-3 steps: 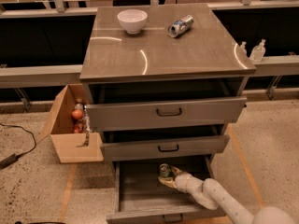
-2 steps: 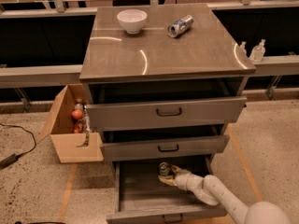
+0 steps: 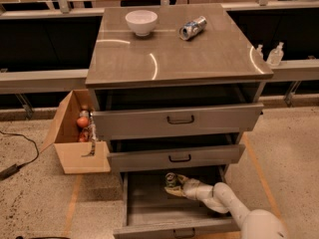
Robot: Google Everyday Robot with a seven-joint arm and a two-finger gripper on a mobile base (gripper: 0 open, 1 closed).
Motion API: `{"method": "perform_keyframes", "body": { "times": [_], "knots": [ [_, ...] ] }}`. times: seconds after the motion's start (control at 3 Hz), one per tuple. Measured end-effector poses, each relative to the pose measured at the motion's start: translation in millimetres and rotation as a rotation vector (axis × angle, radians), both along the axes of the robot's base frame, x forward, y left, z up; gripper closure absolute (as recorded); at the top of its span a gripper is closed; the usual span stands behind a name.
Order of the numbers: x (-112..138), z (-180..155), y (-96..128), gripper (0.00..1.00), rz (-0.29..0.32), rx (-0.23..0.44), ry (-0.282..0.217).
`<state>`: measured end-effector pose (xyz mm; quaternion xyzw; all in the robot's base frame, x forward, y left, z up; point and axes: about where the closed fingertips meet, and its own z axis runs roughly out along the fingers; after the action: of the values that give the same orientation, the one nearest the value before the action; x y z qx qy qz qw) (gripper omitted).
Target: Place green can into bottom drawer
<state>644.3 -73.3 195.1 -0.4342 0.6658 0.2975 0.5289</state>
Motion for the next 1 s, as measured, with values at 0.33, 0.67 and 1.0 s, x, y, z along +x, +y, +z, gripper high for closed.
{"method": "perform_keyframes", "body": {
  "times": [0.33,0.67,1.0],
  "knots": [
    [3.5,-4.3,6.6,0.82,0.042,0.032,-0.036],
    [-1.7,-7.2,11.0,0.59,0.116,0.042,-0.039],
    [-9.5,-12.1,12.7,0.36,0.171,0.037,-0.019]
  ]
}}
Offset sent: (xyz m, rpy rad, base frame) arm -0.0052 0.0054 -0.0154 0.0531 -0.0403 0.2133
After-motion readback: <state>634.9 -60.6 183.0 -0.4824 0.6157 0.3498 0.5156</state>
